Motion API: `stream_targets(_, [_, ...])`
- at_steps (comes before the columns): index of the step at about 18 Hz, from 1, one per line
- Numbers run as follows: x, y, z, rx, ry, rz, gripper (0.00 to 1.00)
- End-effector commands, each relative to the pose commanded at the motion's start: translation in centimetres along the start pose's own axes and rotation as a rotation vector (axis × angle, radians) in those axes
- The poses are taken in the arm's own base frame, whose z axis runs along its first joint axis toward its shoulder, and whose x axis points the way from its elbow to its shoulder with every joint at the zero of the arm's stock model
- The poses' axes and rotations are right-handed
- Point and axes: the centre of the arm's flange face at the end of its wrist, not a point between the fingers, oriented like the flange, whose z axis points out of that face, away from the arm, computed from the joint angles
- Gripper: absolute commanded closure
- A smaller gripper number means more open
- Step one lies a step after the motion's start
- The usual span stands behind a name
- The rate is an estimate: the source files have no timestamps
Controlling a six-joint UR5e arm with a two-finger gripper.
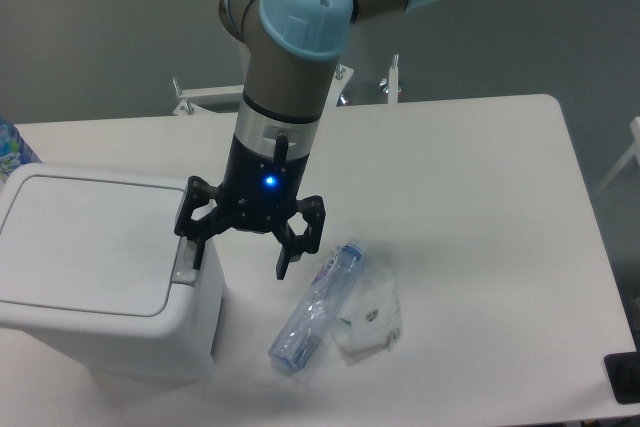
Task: Open the trash can
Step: 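Press the grey button so the white lid flips open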
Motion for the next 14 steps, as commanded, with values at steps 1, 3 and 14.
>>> stream_targets(1, [0.1, 0.0, 0.1, -0.002, 0.001, -0.001, 0.0])
stream_targets(3, [0.1, 0.0, 0.1, -0.002, 0.001, -0.005, 0.0])
stream_targets(14, [-2.2, -0.8, -0.9, 0.035, -0.135, 0.01, 0.0])
